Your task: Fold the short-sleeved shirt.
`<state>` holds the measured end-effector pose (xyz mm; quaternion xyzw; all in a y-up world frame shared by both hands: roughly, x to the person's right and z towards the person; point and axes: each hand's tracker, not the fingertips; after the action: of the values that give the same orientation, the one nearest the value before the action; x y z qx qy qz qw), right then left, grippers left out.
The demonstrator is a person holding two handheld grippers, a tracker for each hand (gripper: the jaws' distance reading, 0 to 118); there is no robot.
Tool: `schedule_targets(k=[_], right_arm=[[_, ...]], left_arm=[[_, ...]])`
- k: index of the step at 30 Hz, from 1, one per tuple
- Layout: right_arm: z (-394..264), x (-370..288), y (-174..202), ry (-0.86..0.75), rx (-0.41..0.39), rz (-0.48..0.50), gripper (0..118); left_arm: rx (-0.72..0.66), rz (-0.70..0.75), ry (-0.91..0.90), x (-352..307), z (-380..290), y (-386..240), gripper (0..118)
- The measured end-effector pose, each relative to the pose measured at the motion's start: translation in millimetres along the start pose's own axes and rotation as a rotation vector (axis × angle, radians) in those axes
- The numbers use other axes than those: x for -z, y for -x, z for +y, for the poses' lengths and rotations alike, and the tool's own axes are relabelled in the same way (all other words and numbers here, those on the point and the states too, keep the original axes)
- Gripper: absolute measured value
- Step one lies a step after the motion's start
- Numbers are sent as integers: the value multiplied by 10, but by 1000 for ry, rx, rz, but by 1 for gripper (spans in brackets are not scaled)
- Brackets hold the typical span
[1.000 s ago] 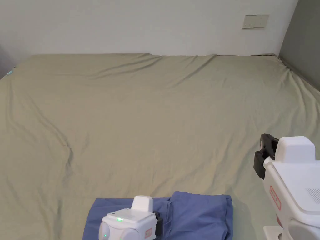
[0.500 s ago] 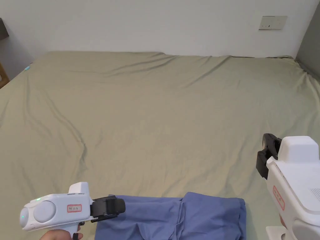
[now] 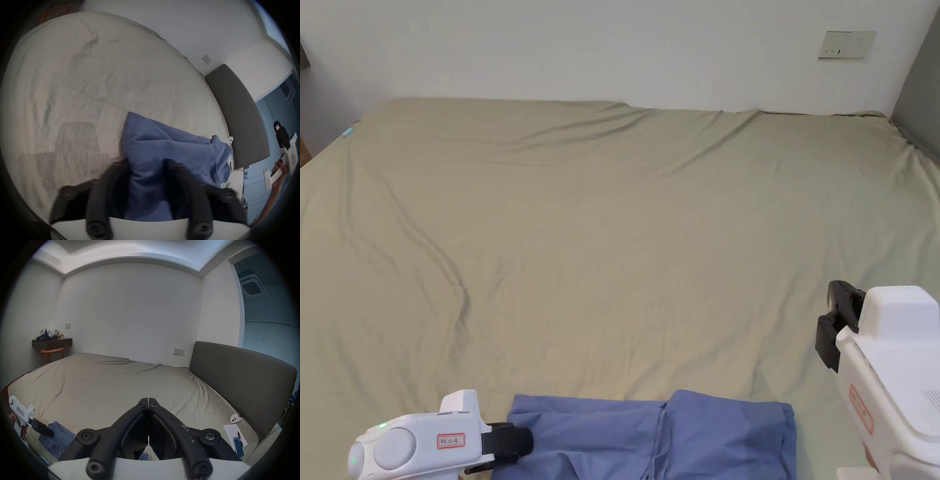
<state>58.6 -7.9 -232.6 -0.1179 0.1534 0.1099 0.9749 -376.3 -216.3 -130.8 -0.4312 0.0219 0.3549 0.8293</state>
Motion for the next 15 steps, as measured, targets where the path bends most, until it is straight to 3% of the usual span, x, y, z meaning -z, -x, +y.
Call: schedule_targets(k=[10, 15], right_arm=[[57, -11, 0, -17, 6, 12, 2], [86, -20, 37, -32, 11, 32, 2]], left_arm=[[57, 62, -73, -642, 196, 9, 8], [64, 195, -120, -1065, 269, 132, 8]])
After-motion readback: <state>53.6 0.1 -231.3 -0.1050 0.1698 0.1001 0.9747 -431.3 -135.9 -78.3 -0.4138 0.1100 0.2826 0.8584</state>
